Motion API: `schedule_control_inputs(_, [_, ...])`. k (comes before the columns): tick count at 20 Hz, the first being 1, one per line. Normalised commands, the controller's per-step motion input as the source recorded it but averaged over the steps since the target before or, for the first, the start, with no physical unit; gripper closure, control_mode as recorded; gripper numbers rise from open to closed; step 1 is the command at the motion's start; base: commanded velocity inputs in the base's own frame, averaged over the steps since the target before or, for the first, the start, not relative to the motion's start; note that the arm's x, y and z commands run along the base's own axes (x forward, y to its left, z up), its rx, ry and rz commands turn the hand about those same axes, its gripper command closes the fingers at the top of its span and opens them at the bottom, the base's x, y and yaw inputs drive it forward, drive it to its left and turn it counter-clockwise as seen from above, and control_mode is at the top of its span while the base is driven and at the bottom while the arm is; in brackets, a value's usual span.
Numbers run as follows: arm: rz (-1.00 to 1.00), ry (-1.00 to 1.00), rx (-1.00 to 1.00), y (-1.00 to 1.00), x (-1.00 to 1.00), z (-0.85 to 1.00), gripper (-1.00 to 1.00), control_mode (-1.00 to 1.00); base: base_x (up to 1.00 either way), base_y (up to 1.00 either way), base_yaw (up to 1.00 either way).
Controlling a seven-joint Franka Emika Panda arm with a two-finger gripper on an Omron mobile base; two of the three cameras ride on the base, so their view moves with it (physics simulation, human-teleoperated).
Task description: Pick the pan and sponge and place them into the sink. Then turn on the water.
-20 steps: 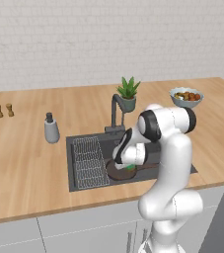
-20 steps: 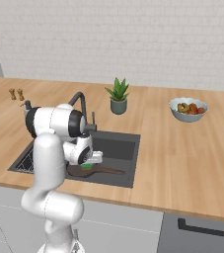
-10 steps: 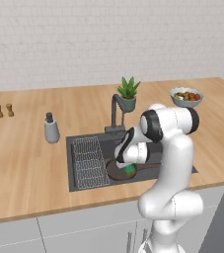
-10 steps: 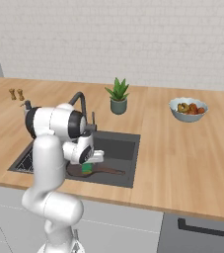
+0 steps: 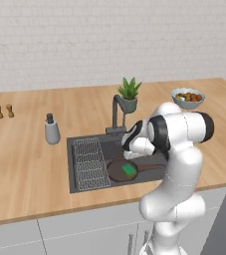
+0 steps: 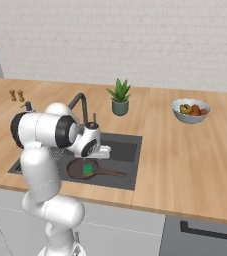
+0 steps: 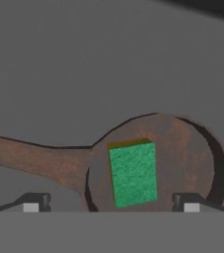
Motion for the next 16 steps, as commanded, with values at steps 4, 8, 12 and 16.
schedule_control_inputs(4, [0.0, 0.0, 0.07, -0.64, -0.22, 0.61, -1.0, -1.0, 0.0, 0.0, 0.0])
schedule_control_inputs(8, [0.0, 0.0, 0.03, -0.49, -0.21, 0.59, -1.0, -1.0, 0.0, 0.0, 0.0])
schedule_control_inputs(12, [0.0, -0.01, 0.0, -0.29, -0.25, 0.55, -1.0, -1.0, 0.0, 0.0, 0.0])
schedule_control_inputs(16, [0.03, -0.18, 0.01, -0.05, -0.41, 0.31, -1.0, -1.0, 0.0, 0.0, 0.0])
